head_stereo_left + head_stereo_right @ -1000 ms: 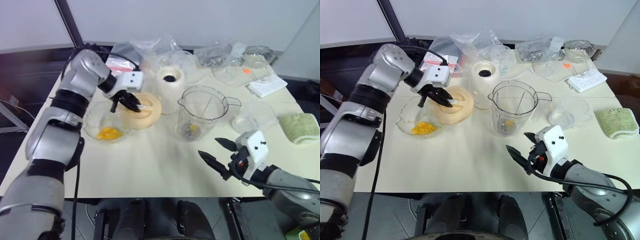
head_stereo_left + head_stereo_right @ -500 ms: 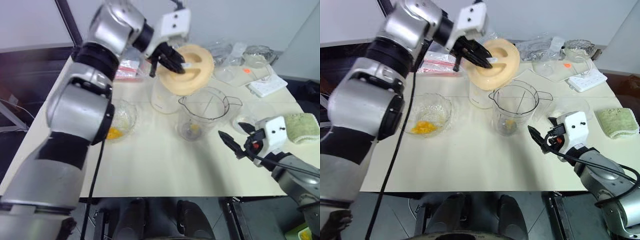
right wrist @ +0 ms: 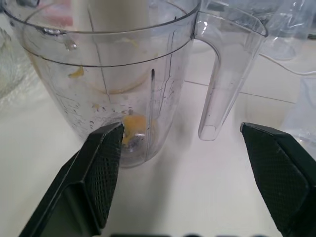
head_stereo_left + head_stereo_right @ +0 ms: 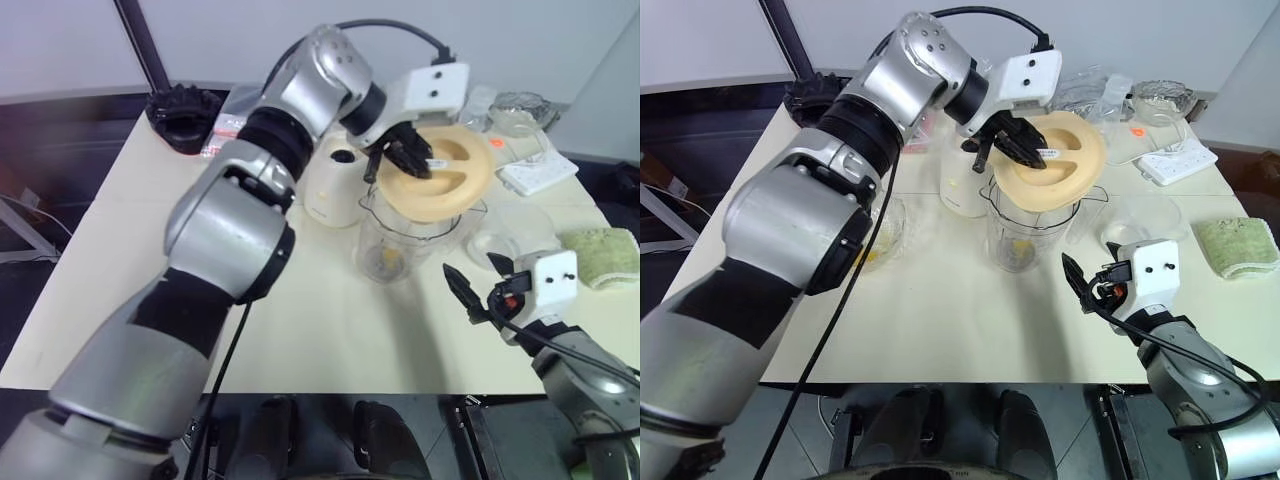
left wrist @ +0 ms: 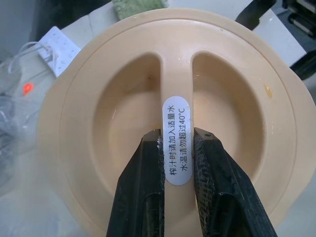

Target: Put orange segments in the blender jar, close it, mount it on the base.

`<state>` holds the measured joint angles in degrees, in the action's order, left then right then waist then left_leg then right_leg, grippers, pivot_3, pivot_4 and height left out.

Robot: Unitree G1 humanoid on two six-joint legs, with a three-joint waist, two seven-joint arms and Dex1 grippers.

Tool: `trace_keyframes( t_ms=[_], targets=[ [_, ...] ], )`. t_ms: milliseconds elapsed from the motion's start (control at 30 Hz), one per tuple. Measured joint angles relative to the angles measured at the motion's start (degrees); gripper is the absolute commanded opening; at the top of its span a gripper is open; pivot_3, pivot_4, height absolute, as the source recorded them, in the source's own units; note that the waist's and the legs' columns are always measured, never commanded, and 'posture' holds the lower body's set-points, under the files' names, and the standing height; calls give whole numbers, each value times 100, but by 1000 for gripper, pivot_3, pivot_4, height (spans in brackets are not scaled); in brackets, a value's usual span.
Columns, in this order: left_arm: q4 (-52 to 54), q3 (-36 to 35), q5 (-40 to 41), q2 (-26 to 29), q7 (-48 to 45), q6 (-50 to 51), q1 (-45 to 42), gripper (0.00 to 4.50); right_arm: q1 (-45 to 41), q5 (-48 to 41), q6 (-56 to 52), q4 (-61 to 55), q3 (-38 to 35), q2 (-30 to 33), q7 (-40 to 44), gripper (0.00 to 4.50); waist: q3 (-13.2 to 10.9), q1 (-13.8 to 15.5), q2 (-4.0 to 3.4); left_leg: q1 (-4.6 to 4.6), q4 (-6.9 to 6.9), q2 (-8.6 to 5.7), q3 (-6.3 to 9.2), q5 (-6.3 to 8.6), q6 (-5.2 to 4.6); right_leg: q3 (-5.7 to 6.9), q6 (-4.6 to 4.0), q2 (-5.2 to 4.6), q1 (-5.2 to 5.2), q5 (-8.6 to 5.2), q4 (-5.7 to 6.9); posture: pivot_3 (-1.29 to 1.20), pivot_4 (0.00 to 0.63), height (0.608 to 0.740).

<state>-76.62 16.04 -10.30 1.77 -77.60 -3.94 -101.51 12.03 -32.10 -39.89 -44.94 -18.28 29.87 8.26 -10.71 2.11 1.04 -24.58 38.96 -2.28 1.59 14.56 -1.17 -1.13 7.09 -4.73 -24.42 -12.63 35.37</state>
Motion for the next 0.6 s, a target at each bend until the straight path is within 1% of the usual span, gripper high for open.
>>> trace_keyframes(
  t_ms=[200,367,467,600],
  targets=[
    [-108,50,-322,-214,369,130,2,235,71,161,18,-5,5,-164,-10,3938,1,0,-1,0,0,0,-1,0,0,0,0,1,0,0,0,0,150,740],
    [-152,96,-574,-285,672,362,110,235,61,211,18,-12,6,-196,-8,3938,1,0,-2,1,0,0,0,0,0,0,0,1,0,0,2,0,150,740],
    [-148,104,-647,-270,629,396,174,235,62,213,18,-23,5,-202,3,3938,2,1,-3,3,0,0,0,0,0,0,0,1,1,0,5,0,150,740],
    [-112,108,-678,-193,343,404,180,235,52,248,18,-23,5,-202,17,3938,3,0,-4,10,0,0,0,0,0,0,-1,1,7,0,5,0,150,740]
  ],
)
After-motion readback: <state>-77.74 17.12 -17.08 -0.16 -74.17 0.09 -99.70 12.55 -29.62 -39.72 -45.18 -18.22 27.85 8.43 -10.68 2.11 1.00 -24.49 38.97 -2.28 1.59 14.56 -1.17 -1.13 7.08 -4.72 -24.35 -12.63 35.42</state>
